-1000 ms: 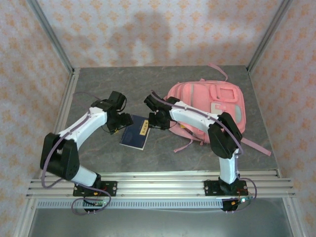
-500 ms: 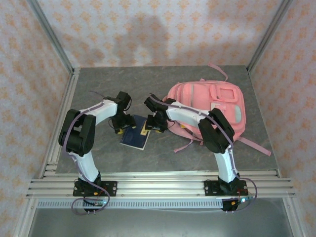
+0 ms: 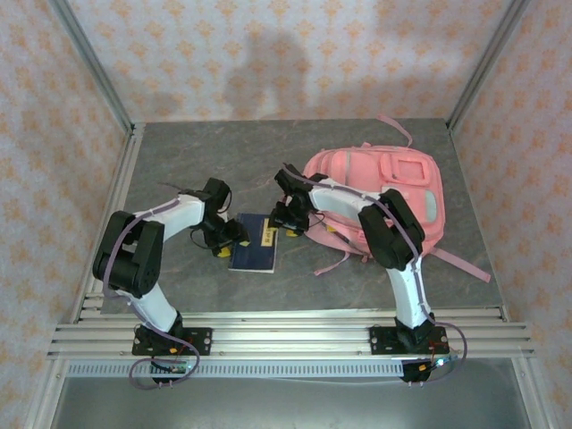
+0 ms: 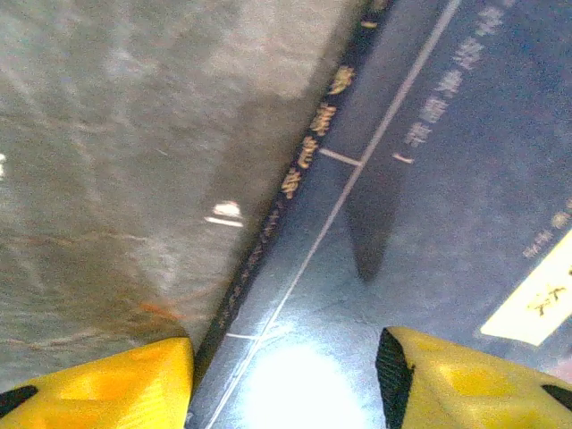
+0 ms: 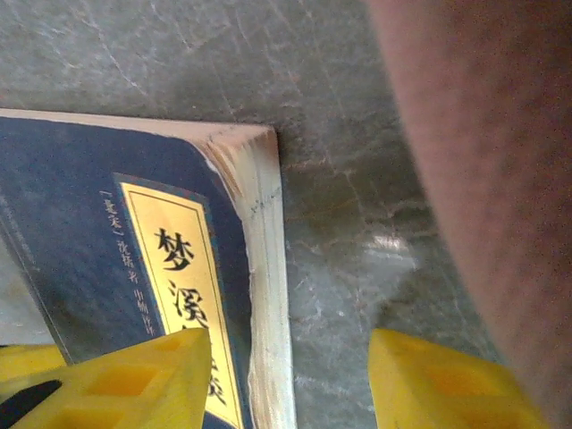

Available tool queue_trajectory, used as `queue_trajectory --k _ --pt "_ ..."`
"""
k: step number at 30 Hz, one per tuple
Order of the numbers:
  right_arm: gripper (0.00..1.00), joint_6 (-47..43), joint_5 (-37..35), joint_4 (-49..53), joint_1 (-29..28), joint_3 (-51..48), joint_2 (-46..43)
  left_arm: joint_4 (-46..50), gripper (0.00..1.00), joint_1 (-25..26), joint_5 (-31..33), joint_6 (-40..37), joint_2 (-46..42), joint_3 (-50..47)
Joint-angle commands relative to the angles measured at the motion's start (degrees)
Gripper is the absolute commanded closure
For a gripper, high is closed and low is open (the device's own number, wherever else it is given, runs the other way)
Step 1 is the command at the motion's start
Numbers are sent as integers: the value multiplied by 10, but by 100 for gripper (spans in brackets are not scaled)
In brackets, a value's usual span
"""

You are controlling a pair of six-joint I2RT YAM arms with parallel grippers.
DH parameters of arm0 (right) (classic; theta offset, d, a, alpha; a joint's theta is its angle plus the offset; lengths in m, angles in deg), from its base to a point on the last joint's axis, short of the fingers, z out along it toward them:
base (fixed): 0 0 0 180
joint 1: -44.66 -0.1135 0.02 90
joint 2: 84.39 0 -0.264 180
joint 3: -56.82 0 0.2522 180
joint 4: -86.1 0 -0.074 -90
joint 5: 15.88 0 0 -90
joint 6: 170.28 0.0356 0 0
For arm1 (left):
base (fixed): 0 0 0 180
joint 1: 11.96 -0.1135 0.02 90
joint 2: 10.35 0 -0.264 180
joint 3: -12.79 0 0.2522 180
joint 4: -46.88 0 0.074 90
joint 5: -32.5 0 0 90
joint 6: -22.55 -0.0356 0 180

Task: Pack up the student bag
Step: Pick up the book from the center of the table.

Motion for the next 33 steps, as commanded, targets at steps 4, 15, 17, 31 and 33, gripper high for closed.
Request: queue_trajectory --k 4,15,17,31,33 --pt "52 -36 85 4 -9 11 56 -35 47 14 -88 -4 -12 -28" --pt "57 -75 180 -5 -24 17 33 -12 59 24 -70 -26 29 10" --pt "59 -75 192 -4 -24 15 26 -4 60 24 -64 -31 34 15" --pt "86 -60 212 -19 -23 -8 -22 37 63 24 -27 -62 26 19" --pt "90 -60 205 -17 -23 -9 -25 45 63 24 -22 -64 18 23"
